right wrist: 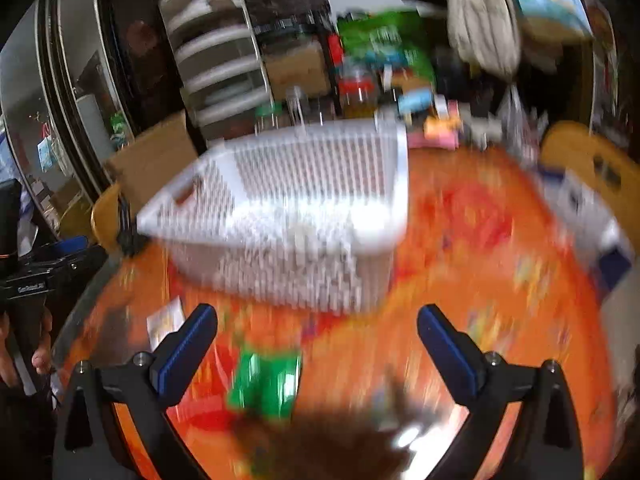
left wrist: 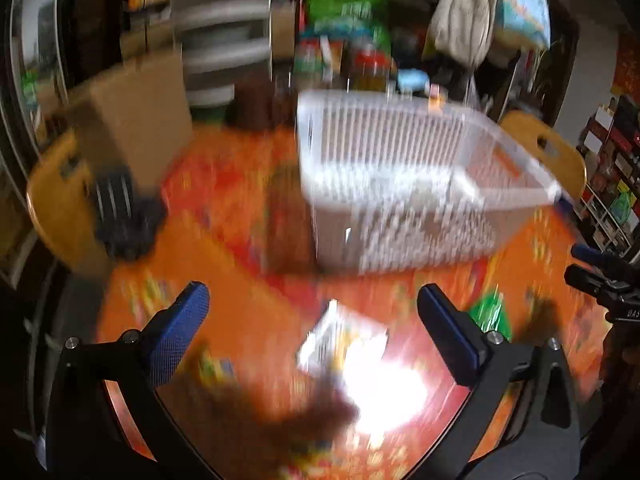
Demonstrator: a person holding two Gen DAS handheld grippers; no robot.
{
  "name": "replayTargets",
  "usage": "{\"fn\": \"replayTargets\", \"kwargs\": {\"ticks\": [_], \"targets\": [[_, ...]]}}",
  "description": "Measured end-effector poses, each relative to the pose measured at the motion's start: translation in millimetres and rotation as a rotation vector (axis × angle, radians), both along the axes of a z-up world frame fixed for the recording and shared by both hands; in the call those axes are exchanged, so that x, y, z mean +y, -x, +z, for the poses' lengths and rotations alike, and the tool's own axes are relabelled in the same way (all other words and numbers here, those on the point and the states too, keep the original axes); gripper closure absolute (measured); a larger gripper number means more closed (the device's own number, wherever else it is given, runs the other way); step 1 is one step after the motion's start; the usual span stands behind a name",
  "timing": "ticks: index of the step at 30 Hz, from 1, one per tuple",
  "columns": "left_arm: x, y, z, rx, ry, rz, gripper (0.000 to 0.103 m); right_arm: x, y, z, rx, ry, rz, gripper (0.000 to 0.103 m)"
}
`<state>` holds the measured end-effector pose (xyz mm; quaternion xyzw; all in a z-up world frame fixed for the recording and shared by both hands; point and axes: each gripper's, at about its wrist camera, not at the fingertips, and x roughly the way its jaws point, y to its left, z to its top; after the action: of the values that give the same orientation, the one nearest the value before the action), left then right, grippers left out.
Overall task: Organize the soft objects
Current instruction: 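Open both tools to drop the items and move back to the table, then grasp the white snack sachet with the left tool while the right tool grasps the green foil packet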
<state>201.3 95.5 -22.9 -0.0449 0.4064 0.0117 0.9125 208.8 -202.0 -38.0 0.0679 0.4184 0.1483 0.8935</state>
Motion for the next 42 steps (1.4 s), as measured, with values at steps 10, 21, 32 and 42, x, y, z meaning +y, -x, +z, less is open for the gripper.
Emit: {"fn": "replayTargets", "kwargs": {"ticks": [10,21,32,42], "targets": [[-14.3,-4.2,-75.2,0.126,-0.003,-0.049,0.004,50.0,8.1,-51.5,0.103,0.075,0.054,0.003],[-24.1,-10.4,-90.1,0.1,-0.039,-0.08,0.018,102.8,-0.9,-64.0,0.077,0.281,0.086,0.015],[-35.9,-0.3,-82.6,0.05,-0.072,-0.132,0.07,99.8,3.7,-61.0,0.04,0.285,0.095,0.045],[-38.4,7.0,-78.5,0.023,-0.052,-0.156,0.095,99.2,7.1,-61.3,0.037,0.282,0.099,0.049]]}}
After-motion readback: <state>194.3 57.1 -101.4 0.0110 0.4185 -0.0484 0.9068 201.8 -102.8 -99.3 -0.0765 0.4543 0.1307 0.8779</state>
